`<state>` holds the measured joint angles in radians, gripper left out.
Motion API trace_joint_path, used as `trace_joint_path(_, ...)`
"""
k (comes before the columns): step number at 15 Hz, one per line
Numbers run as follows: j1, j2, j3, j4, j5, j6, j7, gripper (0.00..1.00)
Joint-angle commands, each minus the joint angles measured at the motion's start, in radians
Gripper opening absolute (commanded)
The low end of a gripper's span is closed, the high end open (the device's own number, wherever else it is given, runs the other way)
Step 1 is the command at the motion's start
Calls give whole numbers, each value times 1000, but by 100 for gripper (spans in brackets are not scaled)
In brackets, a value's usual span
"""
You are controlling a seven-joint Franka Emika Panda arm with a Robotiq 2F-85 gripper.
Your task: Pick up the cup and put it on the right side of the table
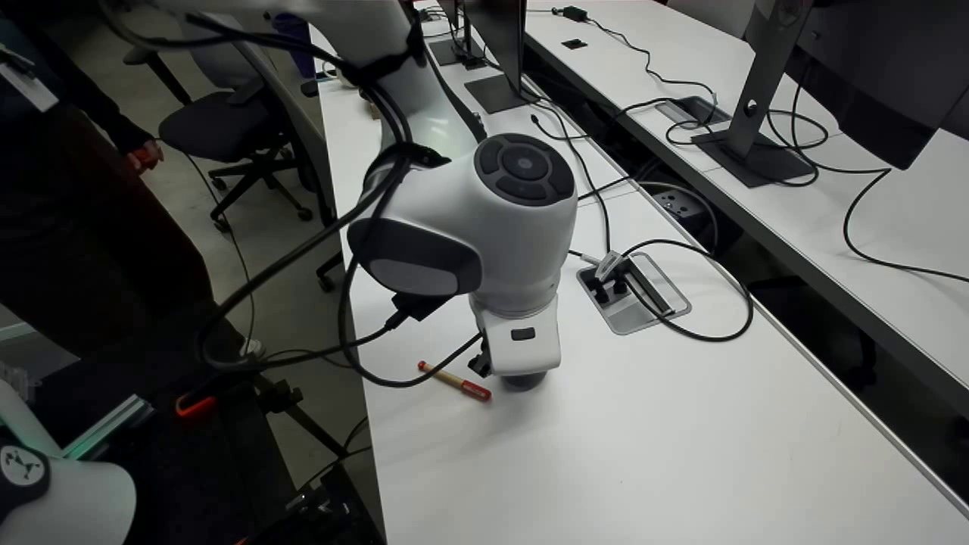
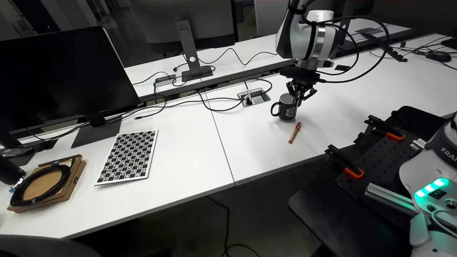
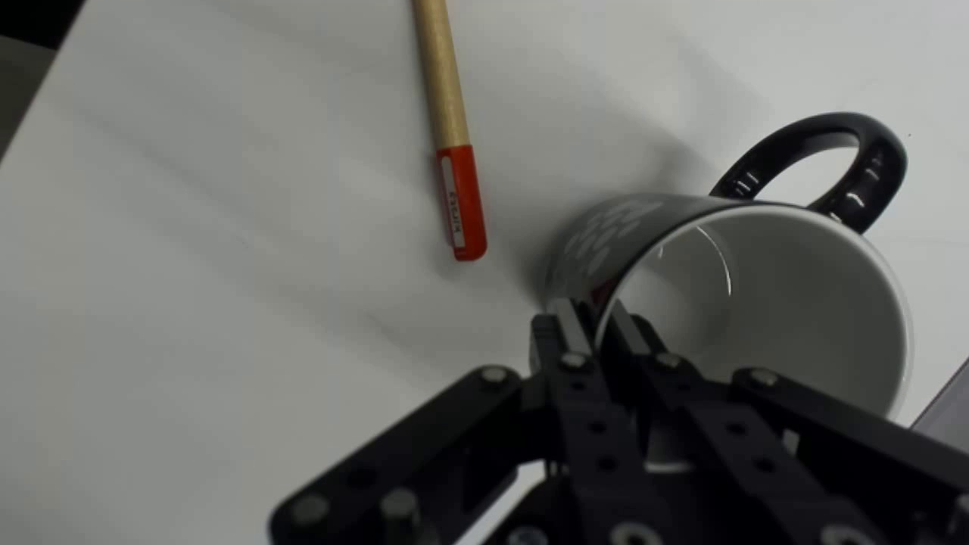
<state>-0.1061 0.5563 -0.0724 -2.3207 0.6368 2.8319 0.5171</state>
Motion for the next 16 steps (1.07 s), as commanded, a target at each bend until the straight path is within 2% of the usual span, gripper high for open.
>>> trace_joint_path(1,42,13,-36,21,-46,-36,25,2)
trace_joint_path(7,71,44,-54,42,-98,-62,51,2)
trace_joint_path(11,67,54,-53,53,-110,-73,57,2)
trace_joint_path(12,65,55,-53,55,-112,-77,60,34)
trace_joint_path(13,64,55,-53,56,-112,-78,63,35)
trace_joint_path(16,62,49,-55,54,-112,-73,68,56)
